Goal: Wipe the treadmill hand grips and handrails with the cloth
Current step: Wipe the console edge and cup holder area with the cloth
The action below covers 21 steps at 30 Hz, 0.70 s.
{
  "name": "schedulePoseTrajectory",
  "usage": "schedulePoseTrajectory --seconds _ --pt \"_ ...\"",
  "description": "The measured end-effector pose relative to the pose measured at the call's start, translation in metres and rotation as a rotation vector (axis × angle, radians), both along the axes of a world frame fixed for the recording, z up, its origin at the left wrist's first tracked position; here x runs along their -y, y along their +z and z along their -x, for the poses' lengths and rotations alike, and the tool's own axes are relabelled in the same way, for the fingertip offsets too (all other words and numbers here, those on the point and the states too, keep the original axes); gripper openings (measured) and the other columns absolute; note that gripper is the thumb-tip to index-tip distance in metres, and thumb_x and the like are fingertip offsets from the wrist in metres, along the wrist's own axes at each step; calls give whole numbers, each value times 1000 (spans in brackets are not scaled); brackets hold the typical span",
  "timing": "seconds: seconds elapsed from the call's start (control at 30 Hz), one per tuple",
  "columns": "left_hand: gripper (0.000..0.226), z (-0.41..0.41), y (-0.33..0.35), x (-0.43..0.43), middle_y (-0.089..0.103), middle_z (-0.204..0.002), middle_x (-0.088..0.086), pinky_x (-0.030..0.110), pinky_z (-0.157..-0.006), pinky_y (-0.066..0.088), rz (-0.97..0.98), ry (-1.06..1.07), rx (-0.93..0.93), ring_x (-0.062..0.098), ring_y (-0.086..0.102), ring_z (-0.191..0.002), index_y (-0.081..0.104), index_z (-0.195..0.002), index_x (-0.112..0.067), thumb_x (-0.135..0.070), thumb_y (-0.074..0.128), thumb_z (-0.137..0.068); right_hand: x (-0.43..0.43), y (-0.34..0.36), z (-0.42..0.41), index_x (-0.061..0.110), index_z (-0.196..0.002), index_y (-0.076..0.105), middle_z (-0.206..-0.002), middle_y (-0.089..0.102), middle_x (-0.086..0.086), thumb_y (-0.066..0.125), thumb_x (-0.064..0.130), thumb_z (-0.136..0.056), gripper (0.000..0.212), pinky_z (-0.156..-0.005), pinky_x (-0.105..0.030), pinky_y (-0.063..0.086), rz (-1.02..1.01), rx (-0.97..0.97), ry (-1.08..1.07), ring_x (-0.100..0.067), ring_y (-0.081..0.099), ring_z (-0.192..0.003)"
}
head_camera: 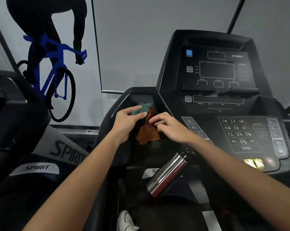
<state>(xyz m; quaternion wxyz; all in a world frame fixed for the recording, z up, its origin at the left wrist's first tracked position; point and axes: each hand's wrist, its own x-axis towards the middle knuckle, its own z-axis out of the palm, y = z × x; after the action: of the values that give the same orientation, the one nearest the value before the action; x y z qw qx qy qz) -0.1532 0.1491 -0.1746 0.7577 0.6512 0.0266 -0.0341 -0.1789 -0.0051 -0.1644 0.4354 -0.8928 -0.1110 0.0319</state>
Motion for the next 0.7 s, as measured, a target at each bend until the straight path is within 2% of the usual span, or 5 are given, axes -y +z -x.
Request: schedulePoseTrajectory --seconds 0.13,0.27,0.47,0.63,0.7 --pt "20 18 22 14 69 -104 4 32 -84 55 59 -90 72 16 67 -94 68 -97 -24 -8 65 -84 7 5 -3 15 -114 48 -120 43 -2 50 5 -87 29 -101 -35 41 -16 82 -107 -17 51 -110" --pt "22 22 39 26 68 -109 6 34 -86 54 40 -164 146 19 66 -97 68 -99 -24 -7 63 -85 20 15 2 13 -127 35 -131 41 -5 48 6 -90 39 -92 -24 37 -100 89 -118 -13 44 -116" --pt "22 18 75 54 69 -106 11 29 -77 57 167 -295 198 20 68 -89 67 -103 -18 -5 58 -87 51 41 -3 20 -117 37 -122 50 -7 45 6 -90 32 -102 -43 42 -353 109 -180 -23 50 -116" --pt "23 17 98 77 67 -107 8 29 -76 55 182 -337 227 20 66 -93 67 -99 -22 -6 55 -89 80 63 -5 14 -132 29 -114 49 -6 43 -3 -88 49 -85 -30 46 -508 129 -261 -20 51 -105" --pt "23 18 104 86 67 -107 6 29 -75 53 190 -352 239 19 65 -94 66 -99 -23 -6 53 -90 90 70 -6 16 -129 33 -109 52 -6 43 -4 -87 47 -91 -36 45 -608 96 -247 -21 52 -103"
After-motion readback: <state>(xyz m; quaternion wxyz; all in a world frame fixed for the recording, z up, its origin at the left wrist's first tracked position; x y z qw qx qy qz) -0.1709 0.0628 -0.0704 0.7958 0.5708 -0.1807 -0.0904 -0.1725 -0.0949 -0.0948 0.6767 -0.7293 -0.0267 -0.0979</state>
